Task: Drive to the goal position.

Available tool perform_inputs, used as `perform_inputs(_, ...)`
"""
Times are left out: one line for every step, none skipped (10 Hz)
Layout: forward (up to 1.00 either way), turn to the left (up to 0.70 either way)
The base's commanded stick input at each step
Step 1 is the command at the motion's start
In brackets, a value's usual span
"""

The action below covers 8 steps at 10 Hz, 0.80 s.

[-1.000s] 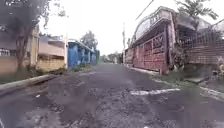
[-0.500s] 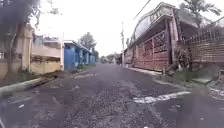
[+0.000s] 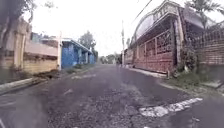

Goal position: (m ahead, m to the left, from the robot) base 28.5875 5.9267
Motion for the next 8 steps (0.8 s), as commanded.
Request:
perform_inputs(0.85,0.0)
perform_inputs(0.85,0.0)
perform_inputs(0.85,0.0)
perform_inputs(0.85,0.0)
perform_inputs(0.85,0.0)
perform_inputs(0.85,0.0)
perform_inputs(0.85,0.0)
perform_inputs(0.85,0.0)
